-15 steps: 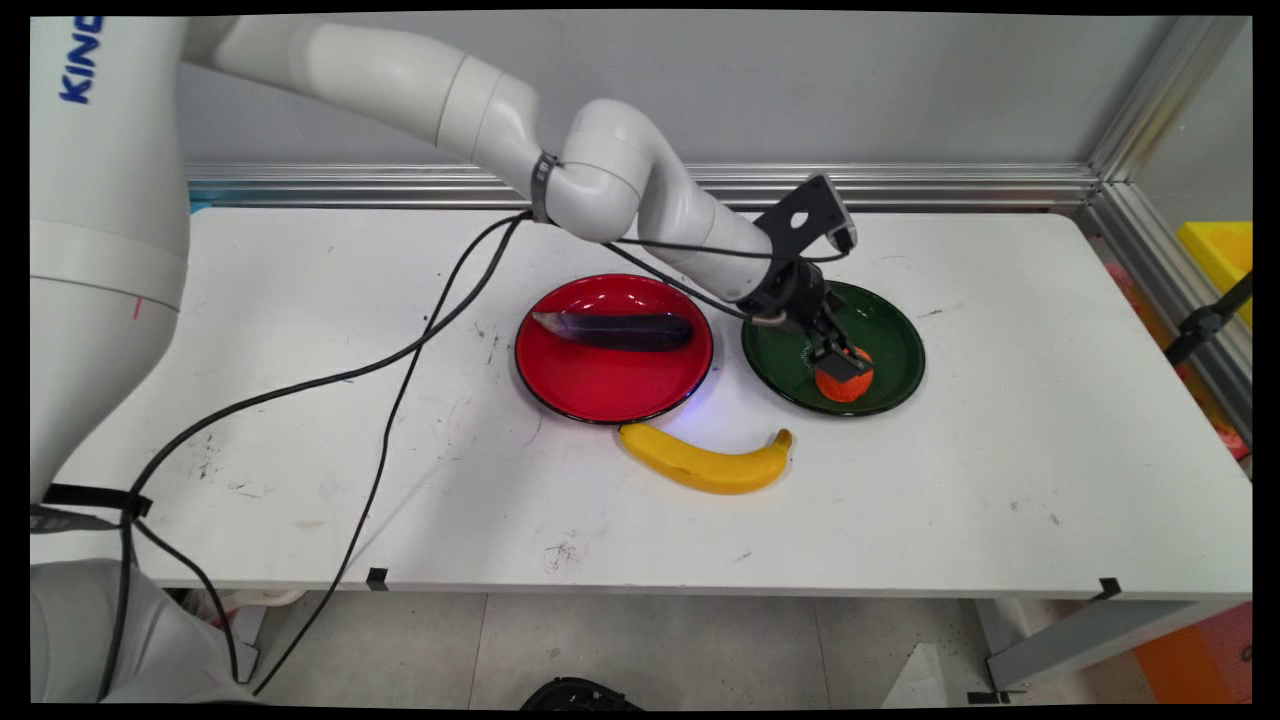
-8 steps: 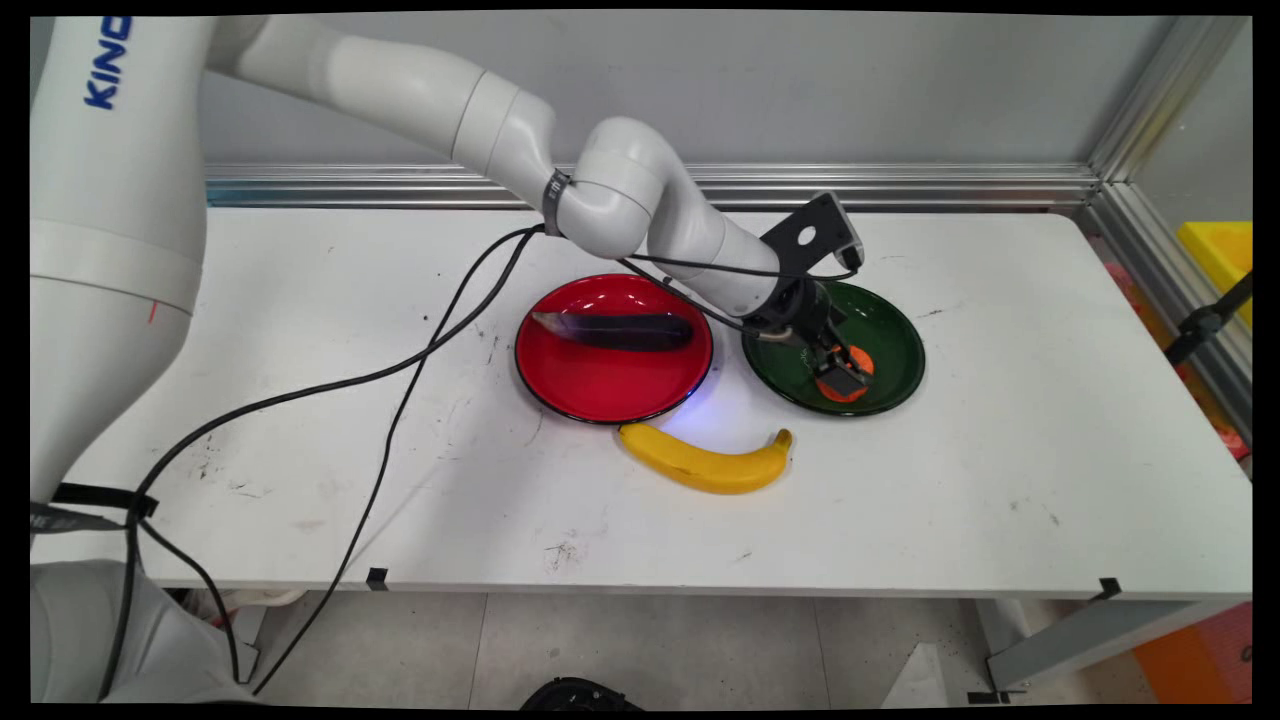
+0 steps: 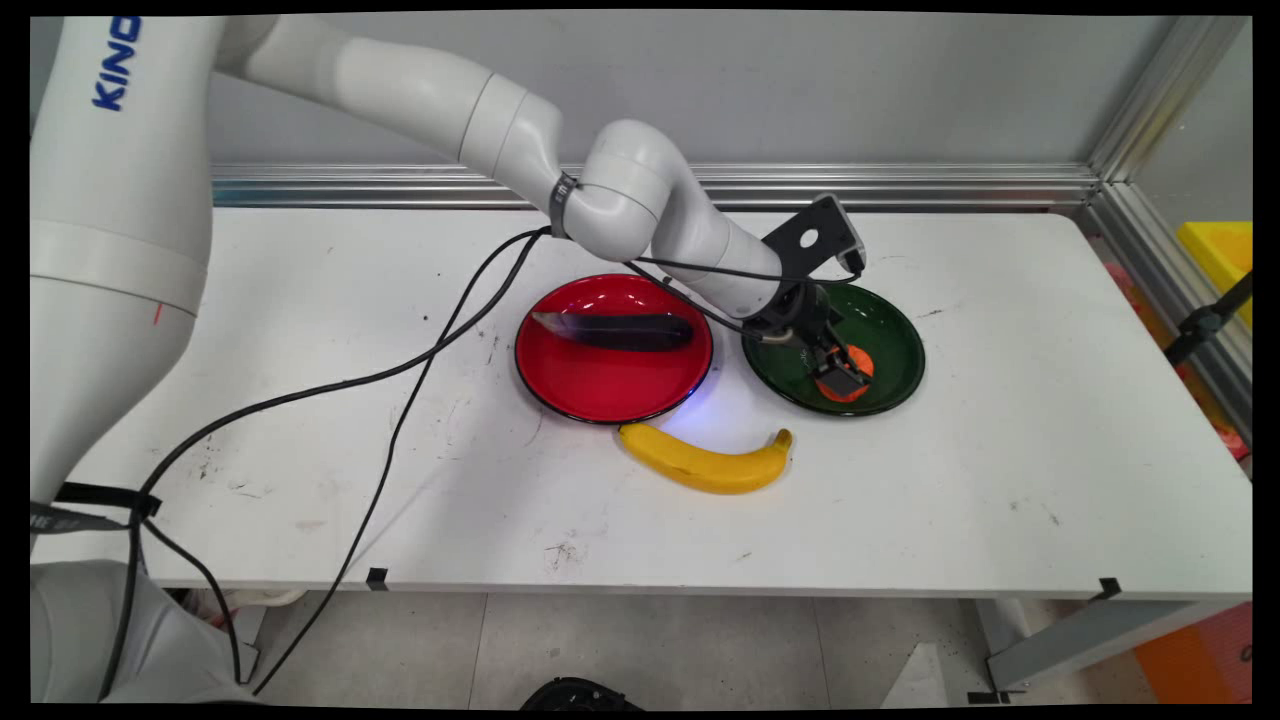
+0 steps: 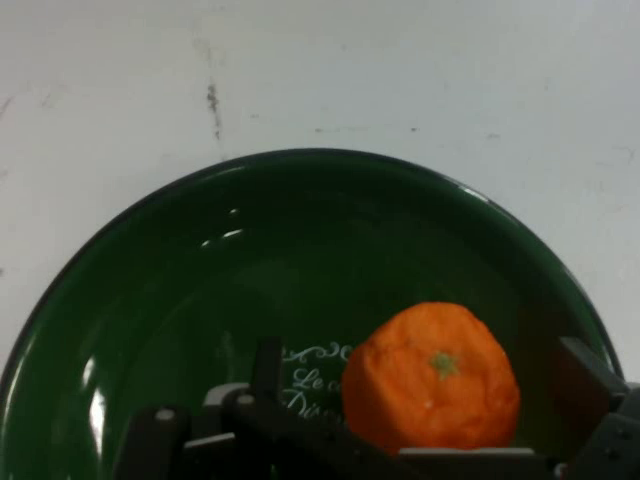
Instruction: Pick up the mandarin from the green plate
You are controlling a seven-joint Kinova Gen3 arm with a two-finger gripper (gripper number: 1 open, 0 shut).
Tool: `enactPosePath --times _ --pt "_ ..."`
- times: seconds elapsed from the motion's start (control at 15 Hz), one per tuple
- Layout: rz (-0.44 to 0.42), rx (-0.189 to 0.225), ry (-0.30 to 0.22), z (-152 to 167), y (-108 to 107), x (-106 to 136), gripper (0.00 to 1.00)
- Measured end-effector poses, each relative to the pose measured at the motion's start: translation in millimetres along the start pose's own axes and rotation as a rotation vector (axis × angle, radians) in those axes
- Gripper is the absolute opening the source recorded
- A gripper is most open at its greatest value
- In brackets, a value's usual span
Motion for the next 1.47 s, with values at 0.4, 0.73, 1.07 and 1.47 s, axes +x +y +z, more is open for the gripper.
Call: enactPosePath --times 0.4,0.73,1.07,1.47 --pt "-0.006 0.012 -0.018 2 -3 -4 1.0" --pt "-0.013 0.013 -0.026 5 -3 -7 1.0" --pt "-0.024 0.001 -0.023 9 -1 -6 1.0" --pt "-0.041 -0.01 -0.014 15 0 -4 1.0"
